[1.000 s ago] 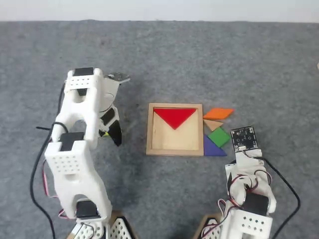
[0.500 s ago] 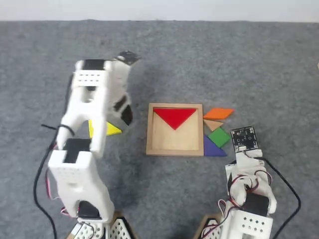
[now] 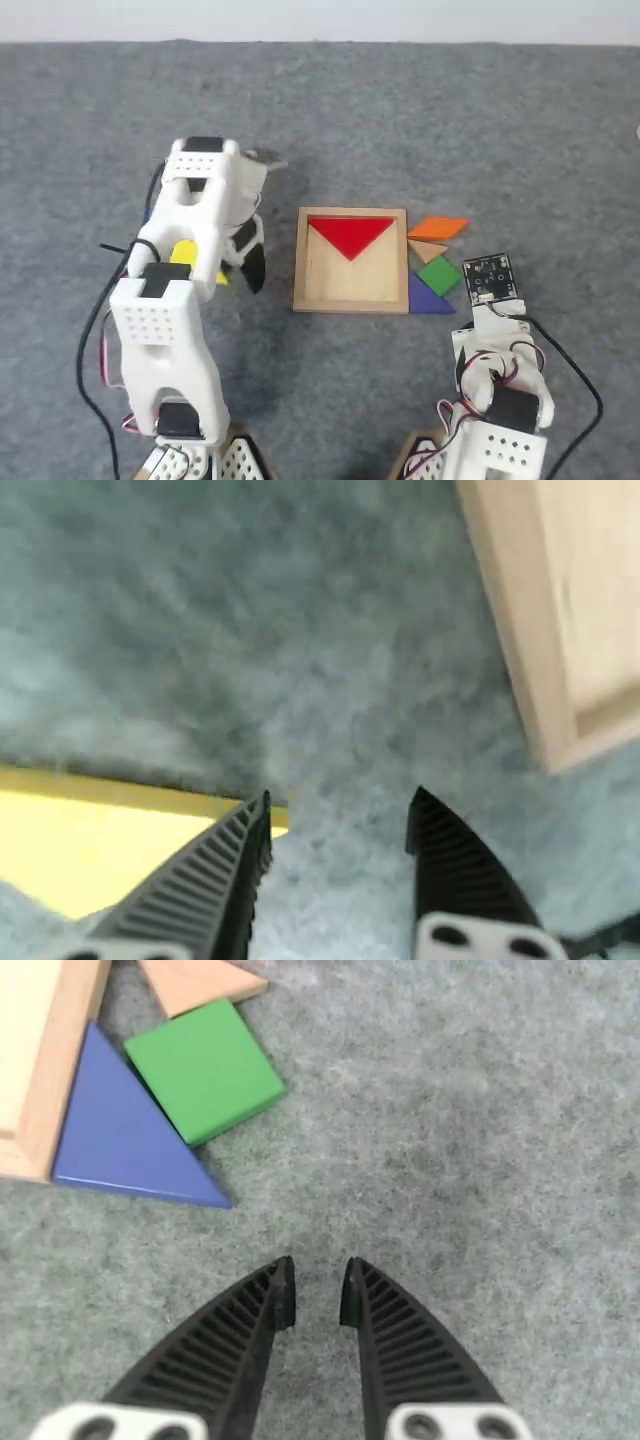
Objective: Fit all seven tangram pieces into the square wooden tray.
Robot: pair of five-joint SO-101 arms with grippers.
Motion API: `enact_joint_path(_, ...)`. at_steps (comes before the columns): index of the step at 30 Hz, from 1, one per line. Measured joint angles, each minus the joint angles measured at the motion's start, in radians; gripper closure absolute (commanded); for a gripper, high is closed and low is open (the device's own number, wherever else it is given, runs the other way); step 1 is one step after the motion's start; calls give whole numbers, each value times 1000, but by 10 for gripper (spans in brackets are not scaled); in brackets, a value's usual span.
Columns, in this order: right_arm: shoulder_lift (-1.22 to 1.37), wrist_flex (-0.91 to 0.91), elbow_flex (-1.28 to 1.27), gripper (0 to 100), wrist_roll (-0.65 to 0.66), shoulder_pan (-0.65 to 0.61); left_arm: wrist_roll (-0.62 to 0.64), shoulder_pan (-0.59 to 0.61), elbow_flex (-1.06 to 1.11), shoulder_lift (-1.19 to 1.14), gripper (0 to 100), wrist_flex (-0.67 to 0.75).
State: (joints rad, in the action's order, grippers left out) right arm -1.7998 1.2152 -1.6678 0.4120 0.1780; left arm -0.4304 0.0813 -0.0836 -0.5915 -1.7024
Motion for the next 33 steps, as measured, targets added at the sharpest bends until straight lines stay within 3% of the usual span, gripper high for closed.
enact_joint_path(9, 0, 0, 0, 908, 0, 0, -144, 84, 210, 110, 795, -9)
enact_joint_path(16, 0, 0, 0, 908, 0, 0, -207, 212, 278, 554, 793, 43)
enact_joint_path(21, 0, 0, 0, 908, 0, 0, -38, 367, 474, 836, 745, 292)
enact_joint_path(26, 0, 0, 0, 908, 0, 0, 107, 319, 712, 827, 682, 454)
enact_joint_path(33, 0, 2, 0, 908, 0, 0, 370, 287, 700, 663, 682, 543)
